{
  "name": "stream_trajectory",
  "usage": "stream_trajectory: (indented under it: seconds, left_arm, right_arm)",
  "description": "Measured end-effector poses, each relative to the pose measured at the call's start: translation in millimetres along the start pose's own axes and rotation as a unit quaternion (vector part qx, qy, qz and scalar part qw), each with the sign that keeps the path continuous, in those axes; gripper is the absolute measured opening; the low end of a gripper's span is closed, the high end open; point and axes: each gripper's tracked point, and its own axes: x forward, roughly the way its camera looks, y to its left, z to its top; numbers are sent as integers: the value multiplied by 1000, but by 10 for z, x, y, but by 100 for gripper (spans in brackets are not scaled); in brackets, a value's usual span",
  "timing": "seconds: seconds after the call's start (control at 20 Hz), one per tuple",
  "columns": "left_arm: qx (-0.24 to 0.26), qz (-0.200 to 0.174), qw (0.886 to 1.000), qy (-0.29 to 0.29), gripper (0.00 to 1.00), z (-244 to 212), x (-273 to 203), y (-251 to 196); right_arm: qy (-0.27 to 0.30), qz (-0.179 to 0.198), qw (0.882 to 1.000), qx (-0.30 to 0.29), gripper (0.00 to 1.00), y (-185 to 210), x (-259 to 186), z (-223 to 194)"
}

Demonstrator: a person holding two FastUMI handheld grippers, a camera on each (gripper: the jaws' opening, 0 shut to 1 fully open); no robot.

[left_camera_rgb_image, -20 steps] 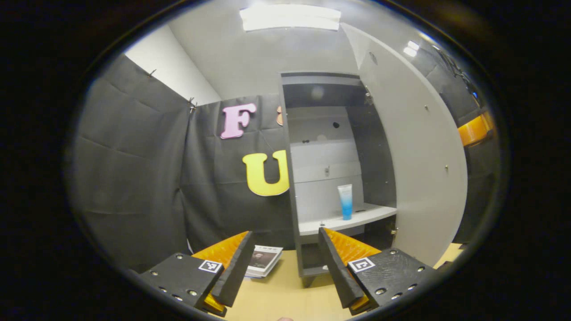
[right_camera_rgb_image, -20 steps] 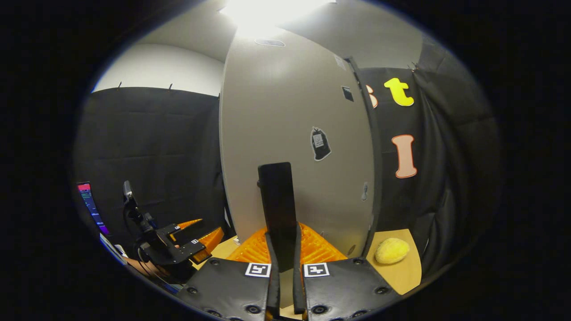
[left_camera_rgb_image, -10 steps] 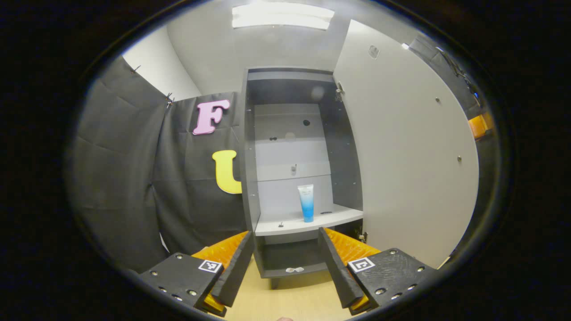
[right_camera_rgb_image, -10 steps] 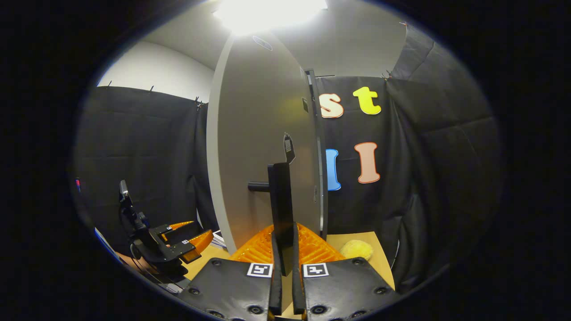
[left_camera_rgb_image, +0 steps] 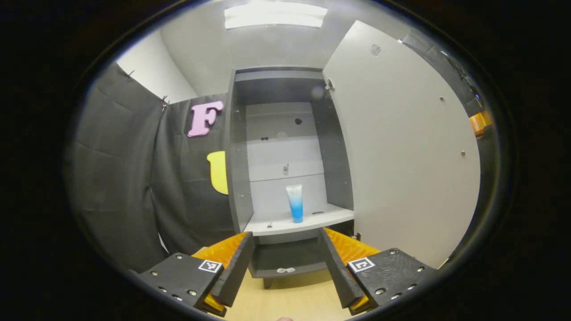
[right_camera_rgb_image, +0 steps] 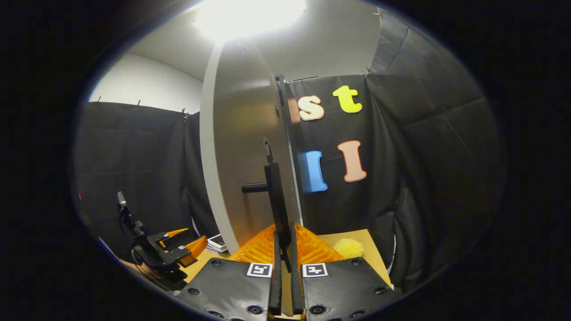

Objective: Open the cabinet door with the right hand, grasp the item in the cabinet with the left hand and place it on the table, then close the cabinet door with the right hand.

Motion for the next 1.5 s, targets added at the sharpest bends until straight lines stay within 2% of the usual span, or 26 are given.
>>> stream_trajectory:
  seconds: [0.05,0.1,0.15,0.35,0.4,0.5,0.6,0.65,0.7,0.95,1.3,1.5]
  left_arm:
    - [2,0,1000,-1,87,18,26,-63]
    - [3,-2,1000,-2,87,42,49,-128]
    - [4,-3,1000,-4,87,68,87,-194]
    - [-1,-10,1000,-4,87,184,240,-487]
    - [-4,-11,1000,-1,87,205,294,-541]
    - [-2,-10,1000,7,87,241,424,-600]
    - [8,-1,1000,11,87,280,569,-594]
    - [12,3,1000,12,87,296,655,-581]
    - [15,7,1000,13,87,304,738,-563]
    - [1,24,999,27,87,237,1329,-474]
    - [-22,21,999,27,87,188,2192,-375]
    - [-45,18,998,45,87,-13,2547,-305]
  right_arm:
    - [4,11,1000,0,11,4,-128,-27]
    - [3,12,1000,-5,22,-24,-216,-28]
    - [0,5,1000,-12,19,-96,-335,-29]
    - [5,-67,997,-42,18,-667,-566,-96]
    - [7,-83,995,-45,28,-795,-608,-121]
    - [8,-132,989,-59,60,-1091,-690,-192]
    - [10,-189,978,-84,92,-1417,-755,-240]
    - [12,-208,974,-94,92,-1498,-760,-271]
    - [12,-222,970,-98,98,-1568,-756,-292]
    - [9,-262,964,-49,98,-1764,-740,-423]
    - [-12,-350,936,26,98,-2144,-786,-520]
    - [-10,-376,926,28,98,-2166,-678,-580]
